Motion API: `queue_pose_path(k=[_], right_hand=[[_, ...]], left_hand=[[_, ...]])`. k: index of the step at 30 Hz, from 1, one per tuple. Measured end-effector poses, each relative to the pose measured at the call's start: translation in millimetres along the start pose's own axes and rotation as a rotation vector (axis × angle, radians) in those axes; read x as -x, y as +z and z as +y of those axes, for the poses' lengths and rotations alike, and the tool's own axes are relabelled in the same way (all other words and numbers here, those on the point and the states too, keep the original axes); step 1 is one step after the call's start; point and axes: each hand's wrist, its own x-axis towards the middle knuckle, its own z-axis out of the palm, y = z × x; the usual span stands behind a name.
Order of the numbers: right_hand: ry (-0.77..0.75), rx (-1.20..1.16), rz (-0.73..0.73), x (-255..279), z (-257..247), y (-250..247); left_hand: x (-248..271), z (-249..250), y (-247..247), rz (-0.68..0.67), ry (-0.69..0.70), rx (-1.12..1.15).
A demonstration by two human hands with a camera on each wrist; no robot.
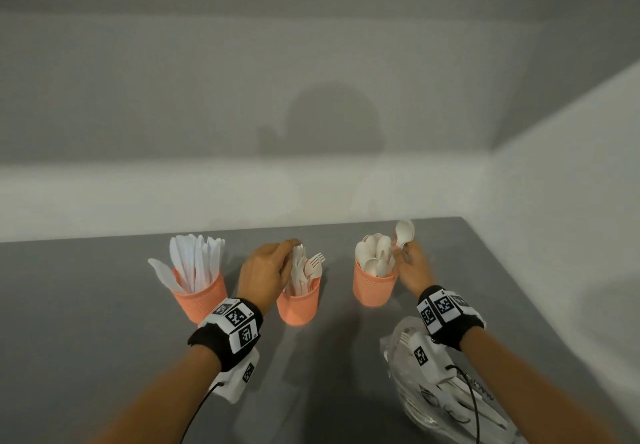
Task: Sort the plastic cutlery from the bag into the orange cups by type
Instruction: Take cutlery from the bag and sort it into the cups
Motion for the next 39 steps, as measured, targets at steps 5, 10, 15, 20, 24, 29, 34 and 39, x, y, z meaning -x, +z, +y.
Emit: queue_pose_path(k=[5, 10, 15, 20, 24, 29, 34, 39], right_hand=[[-0.009, 0.106, 0.063, 0, 12, -1], [-0.131, 0.254, 0.013, 0, 1, 6], [-0.165, 0.741, -0.189, -5, 2, 17], [-0.077, 0.899, -0.308, -1, -10, 22], [-0.041, 0.673, -0.202, 9, -25, 9], [-0.078, 0.372, -0.208, 34, -39, -35], [0.146, 0.482, -0.454, 78, -25, -78], [0.284, 0.871, -0.619, 112, 10, -95]], left_hand=[[13, -11, 13, -0.096, 0.056, -0.18], [14, -18, 23, -0.174, 0.069, -0.269], [16, -3, 22, -0.395, -0.039, -0.317], [17, -4, 26, -0.488, -0.063, -0.296], [15, 4, 24, -0.394, -0.06, -0.293], [4, 63, 23, -0.258, 0.014, 0.158], [12, 127, 43, -0.416, -0.037, 0.52], [37, 151, 90, -0.552, -0.067, 0.425]])
